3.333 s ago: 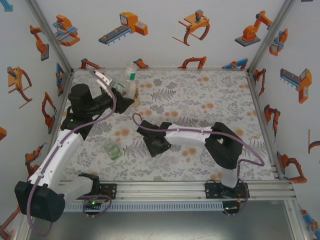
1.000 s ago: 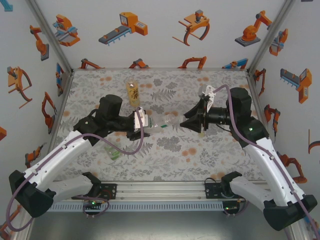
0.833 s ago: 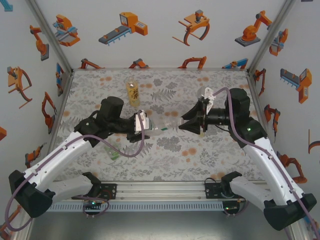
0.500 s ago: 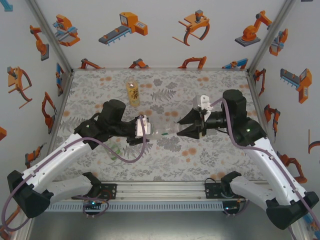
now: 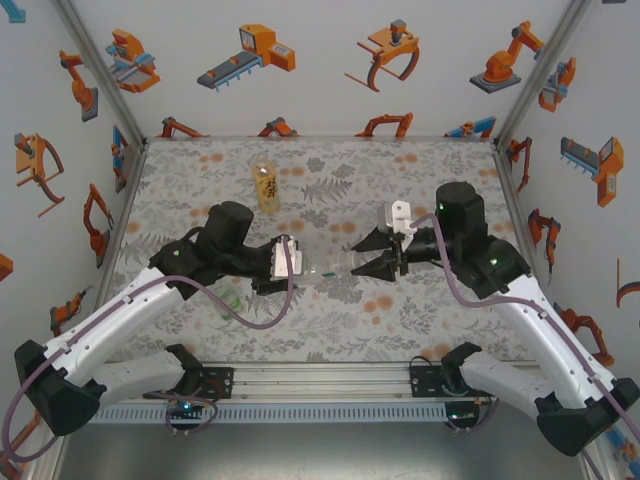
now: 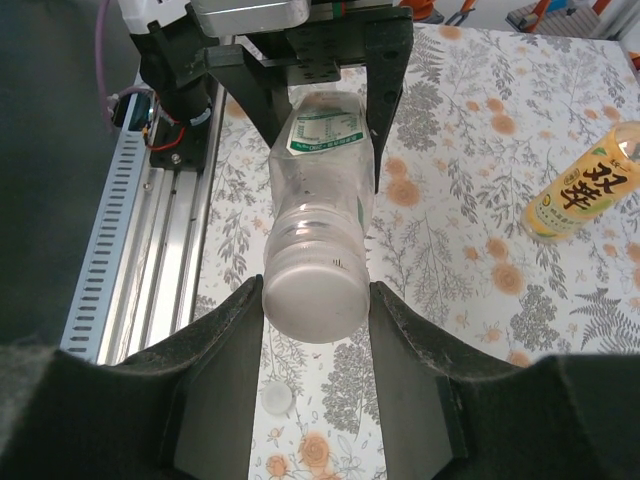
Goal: Screw on the bottle caps
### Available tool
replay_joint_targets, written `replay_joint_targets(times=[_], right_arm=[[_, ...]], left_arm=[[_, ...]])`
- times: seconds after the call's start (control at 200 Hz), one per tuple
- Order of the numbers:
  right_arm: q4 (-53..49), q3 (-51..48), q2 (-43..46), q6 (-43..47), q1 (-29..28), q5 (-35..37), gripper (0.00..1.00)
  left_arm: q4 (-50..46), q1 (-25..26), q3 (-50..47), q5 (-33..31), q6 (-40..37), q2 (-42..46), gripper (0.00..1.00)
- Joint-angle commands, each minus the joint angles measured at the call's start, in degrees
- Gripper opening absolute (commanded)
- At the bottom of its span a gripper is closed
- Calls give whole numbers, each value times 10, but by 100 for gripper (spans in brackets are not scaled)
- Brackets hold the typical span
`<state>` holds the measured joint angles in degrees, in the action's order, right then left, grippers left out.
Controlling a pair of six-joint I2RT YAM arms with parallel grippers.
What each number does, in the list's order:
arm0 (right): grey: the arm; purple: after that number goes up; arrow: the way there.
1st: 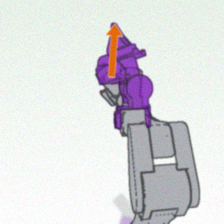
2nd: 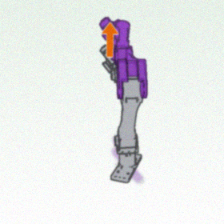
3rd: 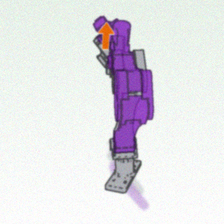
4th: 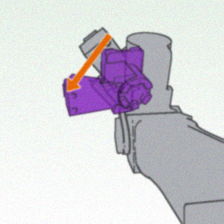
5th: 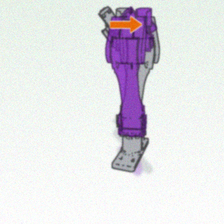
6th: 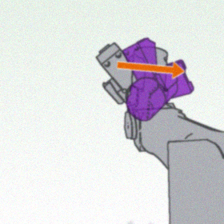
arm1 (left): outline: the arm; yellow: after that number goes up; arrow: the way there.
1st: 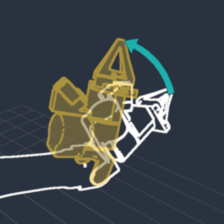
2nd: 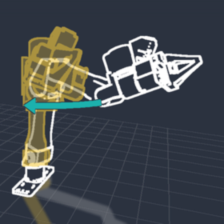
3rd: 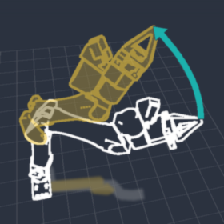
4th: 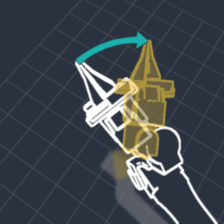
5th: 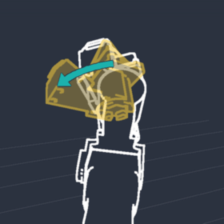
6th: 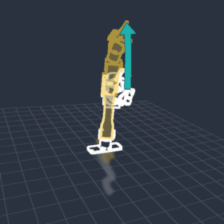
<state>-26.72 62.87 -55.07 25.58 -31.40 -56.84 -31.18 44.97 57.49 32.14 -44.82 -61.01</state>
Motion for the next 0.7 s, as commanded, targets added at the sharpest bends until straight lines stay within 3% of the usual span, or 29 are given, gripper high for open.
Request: replay_joint_targets(times=[0.0, 0.696], right_arm=[[6, 14, -3, 16, -6, -3, 0], [-44, 34, -26, 48, -26, -21, 0]], left_arm=[[-8, 3, 4, 18, -14, 3, 0], [-13, 5, 6, 34, -8, -1, 0]])
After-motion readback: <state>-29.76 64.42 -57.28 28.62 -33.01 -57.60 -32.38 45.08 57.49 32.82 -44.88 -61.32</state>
